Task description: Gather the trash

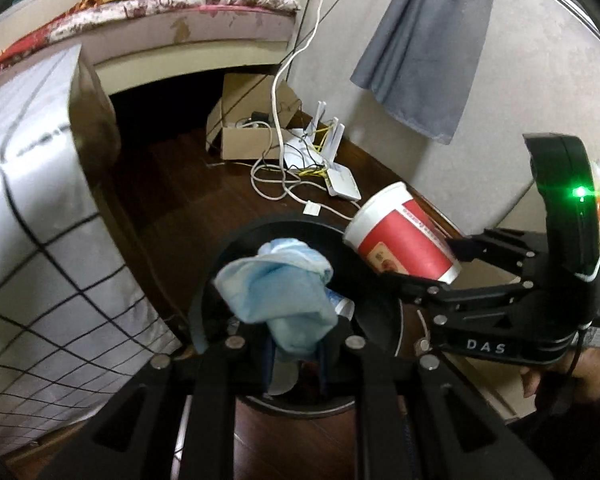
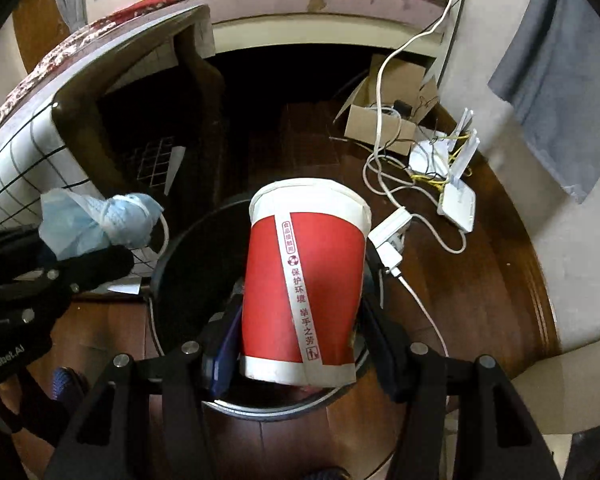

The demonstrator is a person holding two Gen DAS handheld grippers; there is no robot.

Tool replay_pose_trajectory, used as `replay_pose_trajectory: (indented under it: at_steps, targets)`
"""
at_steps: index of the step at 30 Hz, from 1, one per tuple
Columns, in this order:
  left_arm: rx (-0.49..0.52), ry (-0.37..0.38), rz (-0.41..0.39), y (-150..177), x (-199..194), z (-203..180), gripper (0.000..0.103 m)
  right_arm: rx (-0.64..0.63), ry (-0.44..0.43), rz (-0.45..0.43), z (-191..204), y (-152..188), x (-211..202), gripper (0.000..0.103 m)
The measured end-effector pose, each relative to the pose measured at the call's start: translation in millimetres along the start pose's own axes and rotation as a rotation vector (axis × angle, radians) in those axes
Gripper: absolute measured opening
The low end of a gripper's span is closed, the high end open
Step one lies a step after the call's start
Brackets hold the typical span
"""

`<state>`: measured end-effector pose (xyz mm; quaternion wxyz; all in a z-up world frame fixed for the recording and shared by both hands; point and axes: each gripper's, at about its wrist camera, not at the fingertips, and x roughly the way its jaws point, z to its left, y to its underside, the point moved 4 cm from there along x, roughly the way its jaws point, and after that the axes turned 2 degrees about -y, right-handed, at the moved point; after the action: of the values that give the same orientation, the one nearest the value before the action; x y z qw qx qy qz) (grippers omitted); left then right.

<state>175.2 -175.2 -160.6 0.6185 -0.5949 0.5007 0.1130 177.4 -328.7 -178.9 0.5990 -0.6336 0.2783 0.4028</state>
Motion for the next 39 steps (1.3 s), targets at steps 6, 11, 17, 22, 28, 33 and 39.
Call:
replay_pose_trajectory:
  at_steps: [6,11,17,22,28,33,39]
  targets:
    - [-0.069,-0.026,0.022,14.6,8.5,12.4,0.102,-0.028,0.082,0.053,-9.4,10.9,28.9,0.096]
    - [-0.071,-0.132,0.025,31.9,6.5,25.4,0.102,-0.033,0.119,0.051,-12.3,18.6,25.3,0.102]
    - [-0.083,-0.192,-0.006,34.7,-4.4,31.8,0.102,-0.049,0.129,0.028,-2.9,15.2,18.7,0.102]
    - [-0.087,-0.213,-0.028,34.9,-15.8,35.7,0.102,-0.060,0.119,0.001,6.4,9.9,11.4,0.102]
    - [-0.094,-0.226,-0.043,37.2,-26.8,35.2,0.102,-0.082,0.110,-0.033,19.6,5.3,-3.0,0.102]
    - [-0.096,-0.239,-0.059,35.8,-39.8,34.8,0.102,-0.099,0.103,-0.072,30.3,0.1,-19.8,0.102]
    - [-0.095,-0.260,-0.069,35.0,-59.1,33.0,0.102,-0.099,0.093,-0.098,40.9,-0.1,-38.6,0.102]
